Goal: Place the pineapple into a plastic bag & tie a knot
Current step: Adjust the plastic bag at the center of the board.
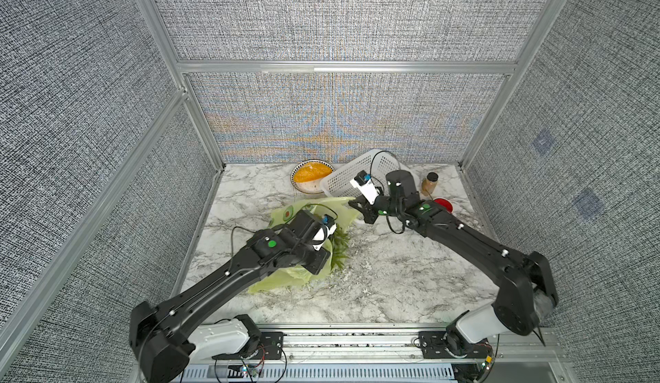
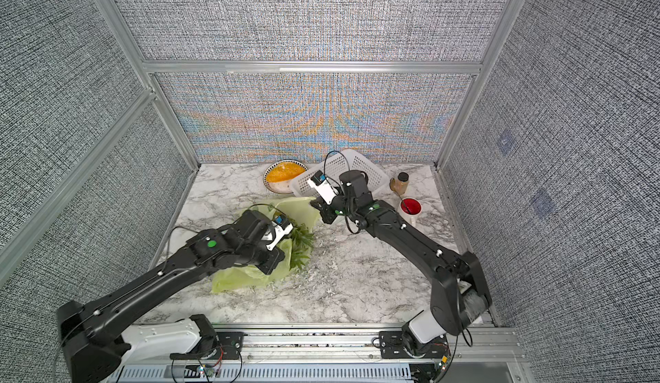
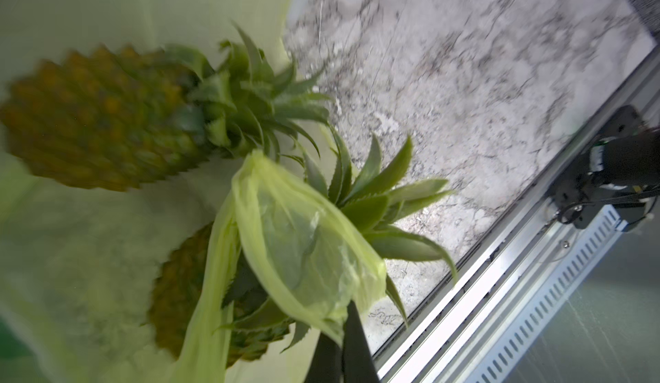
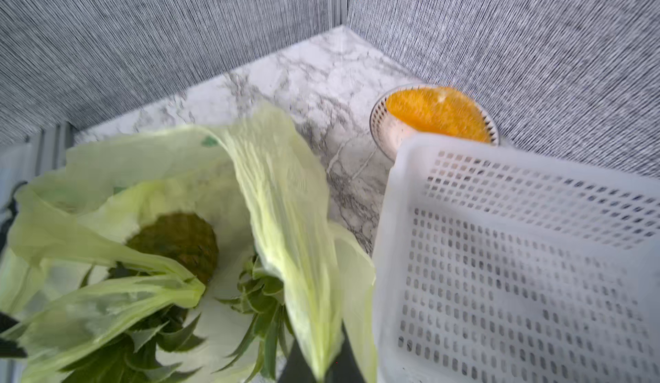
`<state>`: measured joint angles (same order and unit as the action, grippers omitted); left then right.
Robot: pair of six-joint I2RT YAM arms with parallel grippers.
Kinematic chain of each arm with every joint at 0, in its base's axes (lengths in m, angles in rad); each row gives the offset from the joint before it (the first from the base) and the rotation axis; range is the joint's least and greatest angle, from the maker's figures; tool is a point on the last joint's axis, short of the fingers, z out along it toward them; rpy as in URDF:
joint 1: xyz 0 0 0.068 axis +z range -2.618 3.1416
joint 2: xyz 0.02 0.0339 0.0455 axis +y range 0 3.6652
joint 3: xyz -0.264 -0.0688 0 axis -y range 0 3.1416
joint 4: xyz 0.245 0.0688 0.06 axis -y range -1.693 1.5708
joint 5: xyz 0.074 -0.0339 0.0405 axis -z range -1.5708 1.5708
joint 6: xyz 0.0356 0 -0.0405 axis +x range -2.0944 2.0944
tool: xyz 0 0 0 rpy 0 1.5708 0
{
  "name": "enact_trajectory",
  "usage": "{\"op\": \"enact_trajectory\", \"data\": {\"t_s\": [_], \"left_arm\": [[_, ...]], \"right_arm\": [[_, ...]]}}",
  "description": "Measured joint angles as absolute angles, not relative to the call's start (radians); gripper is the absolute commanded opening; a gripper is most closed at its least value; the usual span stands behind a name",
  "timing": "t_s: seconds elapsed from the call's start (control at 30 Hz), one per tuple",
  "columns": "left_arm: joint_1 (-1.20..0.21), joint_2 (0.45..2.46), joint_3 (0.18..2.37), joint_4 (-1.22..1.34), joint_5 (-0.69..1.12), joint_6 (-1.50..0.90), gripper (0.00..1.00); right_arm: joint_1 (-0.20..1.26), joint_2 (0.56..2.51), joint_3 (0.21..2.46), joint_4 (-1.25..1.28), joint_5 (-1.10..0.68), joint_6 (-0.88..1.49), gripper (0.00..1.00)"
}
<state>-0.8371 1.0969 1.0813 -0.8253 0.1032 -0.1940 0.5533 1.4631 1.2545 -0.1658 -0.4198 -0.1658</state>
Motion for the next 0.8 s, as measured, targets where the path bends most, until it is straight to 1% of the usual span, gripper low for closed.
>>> {"op": "enact_trajectory", "data": {"t_s": [0.1, 0.2, 0.3, 0.4, 0.47, 0.53, 0.6, 0.7, 0.77, 0.8], "left_arm": [[-0.839, 0.973, 1.092, -0.785, 0.040, -0.184, 0.00], [-0.841, 0.881, 1.093, -0.730, -0.053, -0.173, 0.00], [-0.839, 0.816, 1.094, -0.672, -0.140, -0.149, 0.00], [-0.836, 0.778, 1.093, -0.616, -0.189, -0.106, 0.00], [-0.835, 0.763, 1.072, -0.568, -0.208, -0.077, 0.00], [-0.835, 0.758, 1.035, -0.527, -0.209, -0.052, 0.00], [-0.835, 0.762, 0.964, -0.486, -0.178, -0.043, 0.00], [-0.835, 0.770, 0.863, -0.495, -0.122, -0.045, 0.00], [-0.835, 0.763, 0.818, -0.495, -0.104, -0.065, 0.00], [-0.835, 0.757, 0.804, -0.491, -0.093, -0.079, 0.05]], "right_arm": [[0.551, 1.365, 1.337, -0.229, -0.414, -0.114, 0.00], [0.551, 1.311, 1.450, -0.306, -0.398, -0.063, 0.00], [0.551, 1.316, 1.592, -0.409, -0.391, -0.010, 0.00], [0.551, 1.345, 1.724, -0.499, -0.397, 0.038, 0.00], [0.551, 1.353, 1.770, -0.533, -0.404, 0.070, 0.00], [0.551, 1.339, 1.749, -0.541, -0.403, 0.092, 0.00], [0.551, 1.302, 1.651, -0.533, -0.398, 0.110, 0.00], [0.550, 1.262, 1.468, -0.518, -0.376, 0.150, 0.00], [0.546, 1.257, 1.398, -0.498, -0.367, 0.176, 0.00], [0.543, 1.256, 1.371, -0.487, -0.366, 0.185, 0.00]]}}
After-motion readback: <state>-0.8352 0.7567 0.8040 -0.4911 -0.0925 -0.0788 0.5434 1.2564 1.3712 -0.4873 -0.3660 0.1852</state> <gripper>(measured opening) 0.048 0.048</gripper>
